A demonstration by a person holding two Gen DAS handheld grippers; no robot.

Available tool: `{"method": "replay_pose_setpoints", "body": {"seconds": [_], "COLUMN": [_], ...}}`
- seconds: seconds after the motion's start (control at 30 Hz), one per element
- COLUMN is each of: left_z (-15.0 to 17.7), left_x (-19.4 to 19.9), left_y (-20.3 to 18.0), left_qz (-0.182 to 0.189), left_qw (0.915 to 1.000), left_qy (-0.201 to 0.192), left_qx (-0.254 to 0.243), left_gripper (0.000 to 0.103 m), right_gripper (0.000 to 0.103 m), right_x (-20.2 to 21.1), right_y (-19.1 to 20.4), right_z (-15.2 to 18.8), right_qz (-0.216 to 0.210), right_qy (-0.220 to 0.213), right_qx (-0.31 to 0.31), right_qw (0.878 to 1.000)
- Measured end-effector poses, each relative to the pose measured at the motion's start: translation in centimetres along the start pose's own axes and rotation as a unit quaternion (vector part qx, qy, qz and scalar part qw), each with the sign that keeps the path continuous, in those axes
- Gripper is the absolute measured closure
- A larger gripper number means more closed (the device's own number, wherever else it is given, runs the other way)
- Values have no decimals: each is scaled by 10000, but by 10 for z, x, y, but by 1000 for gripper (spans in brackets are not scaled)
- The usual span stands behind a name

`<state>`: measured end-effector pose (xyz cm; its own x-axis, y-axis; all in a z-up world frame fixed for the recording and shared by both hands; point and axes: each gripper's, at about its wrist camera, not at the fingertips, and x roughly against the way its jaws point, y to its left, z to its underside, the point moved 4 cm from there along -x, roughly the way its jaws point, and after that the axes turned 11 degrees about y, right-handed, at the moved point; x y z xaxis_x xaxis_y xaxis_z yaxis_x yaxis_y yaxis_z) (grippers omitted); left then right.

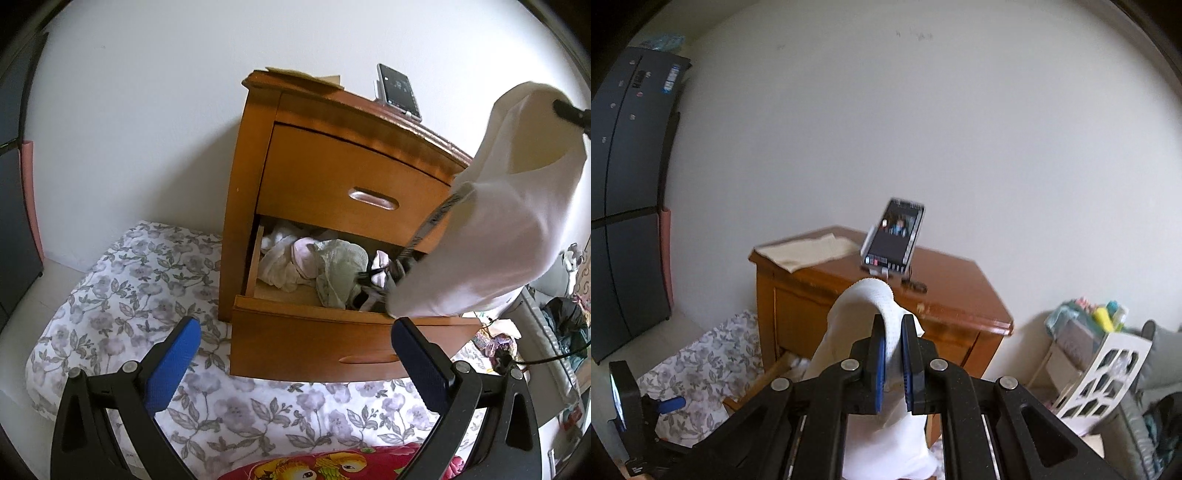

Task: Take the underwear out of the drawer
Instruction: 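Lift the white garment out of the drawer with the right gripper, then lower the white garment onto the bed below the drawer and open the right gripper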

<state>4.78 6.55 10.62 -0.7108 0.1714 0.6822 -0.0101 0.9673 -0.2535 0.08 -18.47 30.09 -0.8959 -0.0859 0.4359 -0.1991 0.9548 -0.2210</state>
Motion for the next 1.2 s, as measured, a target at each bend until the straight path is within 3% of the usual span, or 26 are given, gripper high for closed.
{"method": "replay_pose_setpoints", "body": {"seconds": [0.3,0.5,0.87,1.2], "left_z": [1,3,11,16], "left_x": [18,22,10,-6], "left_y": [-2,0,12,17], "left_qz": [4,-123,-386,-536], "left_qw": [9999,9999,9987,9969], "left_qy": [-124,-96,273,543], "left_qx": [24,50,166,171], "left_gripper": [0,0,0,0], "right_gripper": [95,95,95,94], "right_x": [61,69,6,-84], "right_y": [-11,-8,27,68], "right_z": [-17,-10,50,144], "right_qz": [76,38,-381,-924], "right_qy": [-514,-418,721,2158], "right_qx": [57,178,426,525], "right_qw": [9986,9990,9958,9706]}}
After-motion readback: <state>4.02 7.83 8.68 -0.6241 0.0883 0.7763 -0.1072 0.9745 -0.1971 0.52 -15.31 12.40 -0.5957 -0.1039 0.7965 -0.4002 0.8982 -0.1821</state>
